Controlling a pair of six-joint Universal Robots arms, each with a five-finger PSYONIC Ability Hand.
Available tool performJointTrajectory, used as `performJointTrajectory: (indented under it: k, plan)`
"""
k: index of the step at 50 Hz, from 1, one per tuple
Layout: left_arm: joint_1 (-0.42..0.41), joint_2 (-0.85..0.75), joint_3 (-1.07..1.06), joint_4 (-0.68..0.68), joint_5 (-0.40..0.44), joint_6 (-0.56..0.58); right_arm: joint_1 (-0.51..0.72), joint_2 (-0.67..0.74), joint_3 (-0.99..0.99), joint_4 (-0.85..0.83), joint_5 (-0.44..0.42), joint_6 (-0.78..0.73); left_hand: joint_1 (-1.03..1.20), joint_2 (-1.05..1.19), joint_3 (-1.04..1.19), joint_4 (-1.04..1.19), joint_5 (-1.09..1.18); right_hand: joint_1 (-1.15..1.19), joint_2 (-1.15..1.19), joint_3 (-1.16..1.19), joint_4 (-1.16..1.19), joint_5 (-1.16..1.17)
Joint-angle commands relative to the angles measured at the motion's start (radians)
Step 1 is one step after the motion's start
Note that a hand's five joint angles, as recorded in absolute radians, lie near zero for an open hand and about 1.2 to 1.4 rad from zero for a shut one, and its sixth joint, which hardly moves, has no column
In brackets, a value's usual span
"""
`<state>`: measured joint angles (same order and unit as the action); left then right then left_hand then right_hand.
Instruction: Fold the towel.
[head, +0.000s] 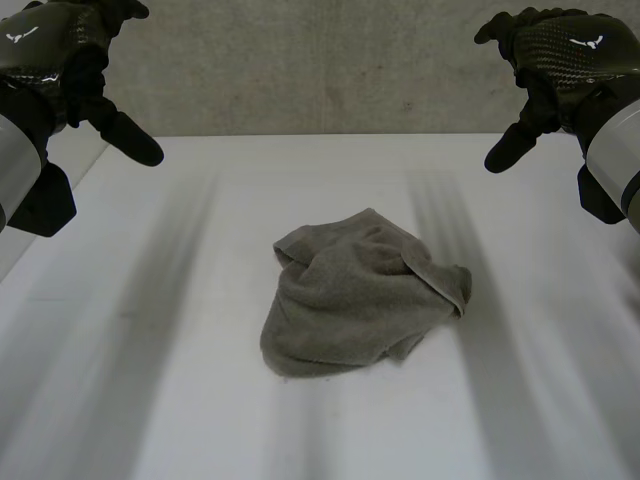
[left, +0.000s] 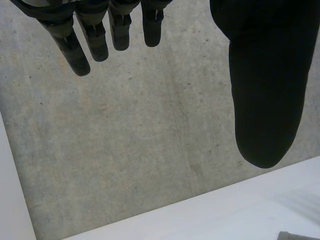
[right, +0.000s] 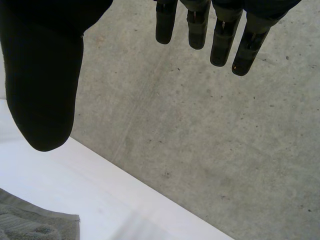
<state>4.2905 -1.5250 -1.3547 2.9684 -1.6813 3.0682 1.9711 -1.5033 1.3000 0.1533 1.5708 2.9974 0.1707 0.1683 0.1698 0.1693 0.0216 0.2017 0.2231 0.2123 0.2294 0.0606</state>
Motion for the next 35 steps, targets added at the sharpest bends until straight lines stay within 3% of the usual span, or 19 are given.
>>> performJointTrajectory:
  k: [1,14,20,22,27,35]
  plan:
    - [0.0,-0.012,-0.001,0.001,0.0,0.0,0.002,0.002,0.004,0.0,-0.002,0.0,0.01,0.013,0.011,0.012,-0.015,-0.027,-0.049,-0.038,-0.055,-0.061]
    - [-0.011,-0.144,-0.052,0.092,0.018,0.0,0.0,0.049,-0.001,0.015,-0.069,-0.015,0.04,0.042,0.041,0.041,0.014,-0.027,-0.049,-0.038,-0.055,-0.061]
    - [-0.043,-0.313,-0.015,0.172,0.141,0.004,0.006,0.152,0.024,0.017,-0.061,0.092,0.084,0.086,0.085,0.085,0.059,-0.027,-0.049,-0.038,-0.055,-0.061]
    - [-0.057,-0.366,0.009,0.182,0.179,0.012,-0.001,0.195,0.071,0.012,-0.057,0.214,0.084,0.086,0.085,0.085,0.059,-0.027,-0.049,-0.038,-0.055,-0.061]
    - [-0.144,-0.573,0.135,0.192,0.307,0.145,-0.011,0.245,0.148,-0.011,-0.061,0.308,0.084,0.086,0.085,0.085,0.059,-0.027,-0.049,-0.038,-0.055,-0.061]
    - [-0.225,-0.751,0.263,0.231,0.367,0.296,-0.04,0.279,0.284,-0.119,-0.064,0.313,0.081,0.083,0.082,0.082,0.056,-0.027,-0.049,-0.038,-0.055,-0.061]
